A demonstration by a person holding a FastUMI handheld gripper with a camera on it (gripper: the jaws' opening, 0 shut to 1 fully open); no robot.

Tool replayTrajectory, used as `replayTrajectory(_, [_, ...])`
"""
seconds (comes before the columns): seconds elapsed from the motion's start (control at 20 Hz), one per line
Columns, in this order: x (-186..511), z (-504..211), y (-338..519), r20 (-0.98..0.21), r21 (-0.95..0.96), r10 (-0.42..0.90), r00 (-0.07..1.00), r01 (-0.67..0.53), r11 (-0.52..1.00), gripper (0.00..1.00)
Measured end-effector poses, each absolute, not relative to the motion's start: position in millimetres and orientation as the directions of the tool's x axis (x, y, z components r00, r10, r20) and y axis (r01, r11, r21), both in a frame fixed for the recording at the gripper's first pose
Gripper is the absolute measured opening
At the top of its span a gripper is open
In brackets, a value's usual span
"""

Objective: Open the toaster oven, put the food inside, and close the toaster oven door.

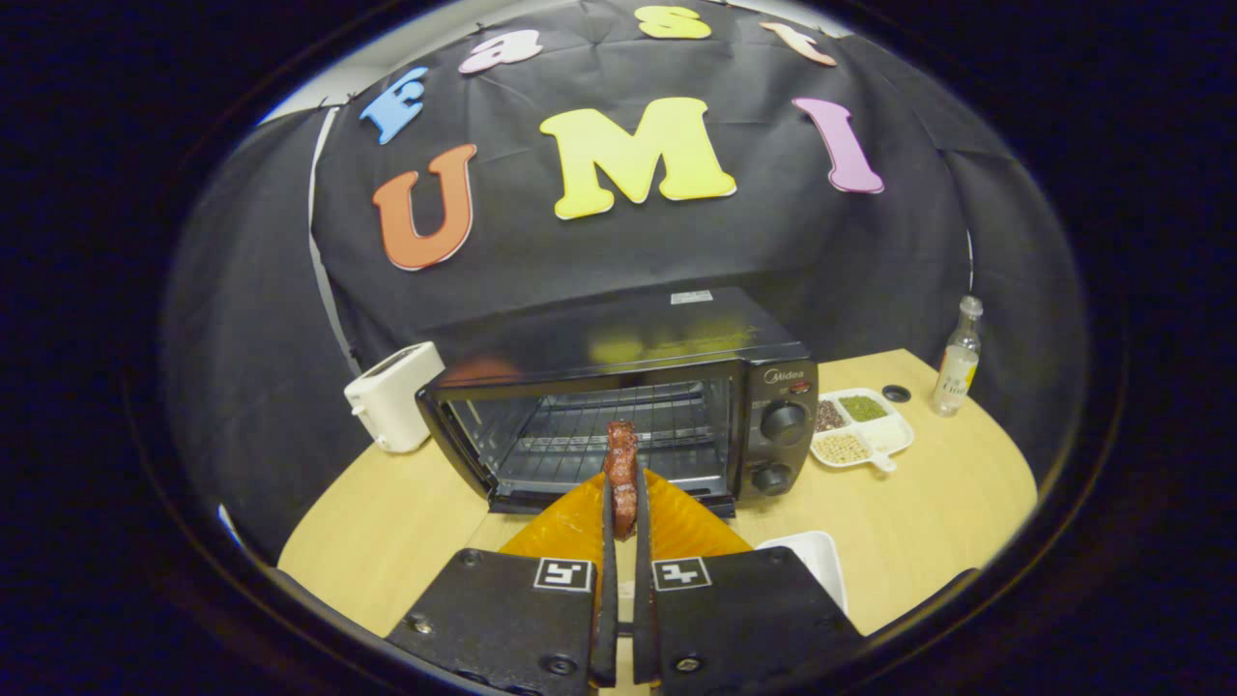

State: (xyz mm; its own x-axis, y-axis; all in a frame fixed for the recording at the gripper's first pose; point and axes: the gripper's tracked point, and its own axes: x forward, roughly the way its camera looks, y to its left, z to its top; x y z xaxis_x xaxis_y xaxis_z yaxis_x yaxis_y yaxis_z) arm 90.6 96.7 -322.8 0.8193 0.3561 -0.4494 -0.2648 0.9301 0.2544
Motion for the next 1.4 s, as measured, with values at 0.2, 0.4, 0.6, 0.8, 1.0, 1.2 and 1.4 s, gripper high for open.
replayTrajectory(0.2, [116.2,-342.5,128.6,-0.407,0.463,0.412,0.815,-0.204,0.862,0.10])
replayTrajectory(0.4, [155.7,-353.7,154.2,-0.310,0.666,0.436,0.845,-0.134,0.734,0.09])
replayTrajectory(0.6, [188.9,-382.9,166.0,-0.311,0.749,0.421,0.852,-0.053,0.660,0.10])
replayTrajectory(0.8, [197.7,-399.7,160.1,-0.320,0.757,0.408,0.855,-0.028,0.653,0.13])
replayTrajectory(1.0, [196.5,-405.8,151.3,-0.384,0.663,0.370,0.846,-0.027,0.748,0.21])
replayTrajectory(1.2, [198.3,-407.5,129.2,-0.455,0.441,0.240,0.857,-0.017,0.898,0.31])
replayTrajectory(1.4, [186.5,-397.1,97.5,-0.486,0.208,0.078,0.870,0.028,0.978,0.43])
